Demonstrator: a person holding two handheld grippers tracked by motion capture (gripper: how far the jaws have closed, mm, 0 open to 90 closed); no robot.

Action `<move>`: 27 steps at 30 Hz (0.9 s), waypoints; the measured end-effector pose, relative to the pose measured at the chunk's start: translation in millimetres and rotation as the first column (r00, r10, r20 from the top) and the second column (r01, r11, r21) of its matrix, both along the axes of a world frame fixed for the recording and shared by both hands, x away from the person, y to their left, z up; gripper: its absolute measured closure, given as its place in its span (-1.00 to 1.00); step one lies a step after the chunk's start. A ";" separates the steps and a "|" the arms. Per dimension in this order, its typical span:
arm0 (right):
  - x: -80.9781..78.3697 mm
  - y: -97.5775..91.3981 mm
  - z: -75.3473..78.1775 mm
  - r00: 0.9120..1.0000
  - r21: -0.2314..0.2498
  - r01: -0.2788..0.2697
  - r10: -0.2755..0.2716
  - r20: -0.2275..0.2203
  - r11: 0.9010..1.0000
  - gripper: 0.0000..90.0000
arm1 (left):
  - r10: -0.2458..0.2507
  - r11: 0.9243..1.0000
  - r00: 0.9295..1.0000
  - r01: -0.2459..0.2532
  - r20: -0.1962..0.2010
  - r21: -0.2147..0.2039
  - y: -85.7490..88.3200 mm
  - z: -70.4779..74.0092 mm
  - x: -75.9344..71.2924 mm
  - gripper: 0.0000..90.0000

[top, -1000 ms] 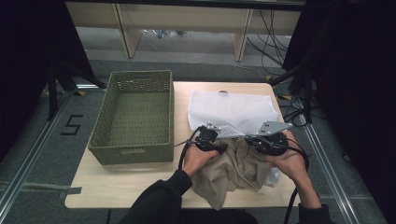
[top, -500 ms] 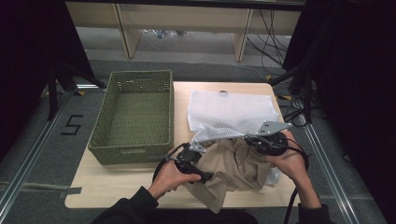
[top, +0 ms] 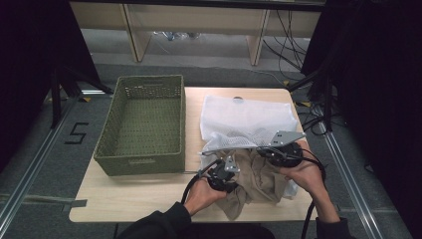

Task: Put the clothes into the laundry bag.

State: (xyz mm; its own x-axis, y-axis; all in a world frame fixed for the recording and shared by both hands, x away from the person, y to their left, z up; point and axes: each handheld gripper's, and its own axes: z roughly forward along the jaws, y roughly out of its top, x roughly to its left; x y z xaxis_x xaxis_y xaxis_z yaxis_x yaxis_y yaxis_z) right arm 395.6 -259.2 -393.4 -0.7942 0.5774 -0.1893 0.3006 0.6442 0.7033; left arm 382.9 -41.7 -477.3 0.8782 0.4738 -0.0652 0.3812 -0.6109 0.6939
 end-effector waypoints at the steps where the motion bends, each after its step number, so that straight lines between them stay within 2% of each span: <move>1: 0.0 -0.2 0.8 1.000 0.001 -0.010 0.010 0.006 1.000 1.00 | 0.051 0.997 0.999 -0.052 -0.015 -0.063 -4.2 4.2 0.7 0.79; 4: -1.8 -1.9 5.8 1.000 0.013 -0.007 0.007 0.015 1.000 1.00 | 0.100 0.987 0.995 -0.095 0.032 -0.127 -11.2 22.8 17.8 0.80; 5: -2.5 -2.5 7.3 1.000 0.013 0.003 -0.004 0.019 1.000 1.00 | 0.106 0.987 0.994 -0.101 0.032 -0.124 -11.8 25.8 23.0 0.80; 6: -3.2 -2.8 8.2 1.000 0.010 0.000 0.000 0.024 1.000 1.00 | 0.125 0.981 0.992 -0.120 0.023 -0.153 -14.2 25.8 25.7 0.80; 7: -2.7 -3.2 8.4 0.999 0.011 -0.008 0.008 0.031 1.000 1.00 | 0.151 0.971 0.988 -0.147 0.010 -0.186 -17.1 23.3 30.9 0.80; 8: -3.9 -3.6 9.1 1.000 0.015 -0.003 0.003 0.026 1.000 1.00 | 0.161 0.973 0.987 -0.155 0.017 -0.173 -17.6 20.2 35.8 0.79; 9: -5.0 -4.2 9.8 1.000 0.016 0.009 -0.009 0.020 1.000 1.00 | 0.181 0.967 0.983 -0.176 0.011 -0.186 -18.9 16.1 39.7 0.78; 10: -4.6 -4.8 9.8 1.000 0.016 -0.001 0.001 0.023 1.000 1.00 | 0.214 0.963 0.977 -0.209 0.011 -0.172 -18.5 9.0 46.3 0.76; 12: -6.1 -5.0 8.4 1.000 0.025 0.004 -0.004 0.014 1.000 1.00 | 0.241 0.957 0.970 -0.240 -0.011 -0.161 -17.5 -3.2 54.5 0.68; 13: -6.6 -5.3 7.8 1.000 0.022 0.000 0.000 0.006 1.000 1.00 | 0.248 0.957 0.968 -0.249 -0.028 -0.147 -17.3 -10.2 56.7 0.62; 14: -7.1 -5.5 6.4 1.000 0.018 -0.001 0.001 0.002 1.000 1.00 | 0.250 0.962 0.968 -0.251 -0.029 -0.107 -16.2 -17.3 57.4 0.54; 15: -6.8 -6.4 4.1 1.000 0.017 -0.003 0.003 0.001 1.000 1.00 | 0.250 0.961 0.967 -0.254 -0.045 -0.113 -15.3 -19.9 55.3 0.45; 16: -7.1 -7.7 2.8 1.000 0.014 0.009 -0.009 -0.009 1.000 1.00 | 0.242 0.962 0.969 -0.245 -0.044 -0.117 -12.9 -20.1 53.5 0.37; 17: -6.3 -8.2 0.8 1.000 0.017 0.004 -0.004 -0.017 1.000 1.00 | 0.232 0.964 0.971 -0.238 -0.060 -0.117 -11.2 -17.9 50.2 0.24; 18: -6.0 -9.2 -0.5 1.000 0.016 0.008 -0.008 -0.026 1.000 1.00 | 0.228 0.967 0.971 -0.234 -0.069 -0.104 -9.6 -15.3 46.6 0.08; 19: -5.4 -9.6 -1.5 1.000 0.017 0.012 -0.012 -0.020 1.000 1.00 | 0.222 0.970 0.973 -0.227 -0.069 -0.081 -7.8 -11.4 41.8 -0.08; 20: -5.4 -9.9 -1.5 1.000 0.015 0.014 -0.014 -0.020 1.000 1.00 | 0.193 0.980 0.980 -0.195 -0.053 -0.037 -4.0 -6.0 36.7 -0.22; 21: -5.2 -9.6 -1.5 1.000 0.014 0.013 -0.012 -0.021 1.000 1.00 | 0.219 0.972 0.975 -0.221 -0.037 -0.074 -5.1 -4.3 29.2 -0.35; 22: -5.2 -8.9 -1.7 1.000 0.015 0.008 -0.008 -0.024 1.000 1.00 | 0.197 0.979 0.980 -0.198 -0.017 -0.056 -2.1 0.2 22.6 -0.42; 23: -4.9 -8.4 -1.2 1.000 0.010 0.006 -0.006 -0.016 1.000 1.00 | 0.181 0.982 0.983 -0.181 -0.015 -0.056 -0.3 3.7 15.9 -0.47; 25: -5.7 -7.1 -1.5 1.000 0.006 0.016 -0.015 -0.023 1.000 1.00 | 0.155 0.986 0.987 -0.157 -0.033 -0.049 0.5 5.6 4.1 -0.63; 26: -5.4 -7.1 -1.5 1.000 0.004 0.011 -0.011 -0.021 1.000 1.00 | 0.127 0.991 0.991 -0.129 -0.042 -0.036 -0.6 3.5 -0.6 -0.66; 27: -4.9 -6.6 -2.0 1.000 0.002 0.002 -0.002 -0.016 1.000 1.00 | 0.089 0.996 0.994 -0.090 -0.059 -0.004 -2.3 1.0 -4.9 -0.64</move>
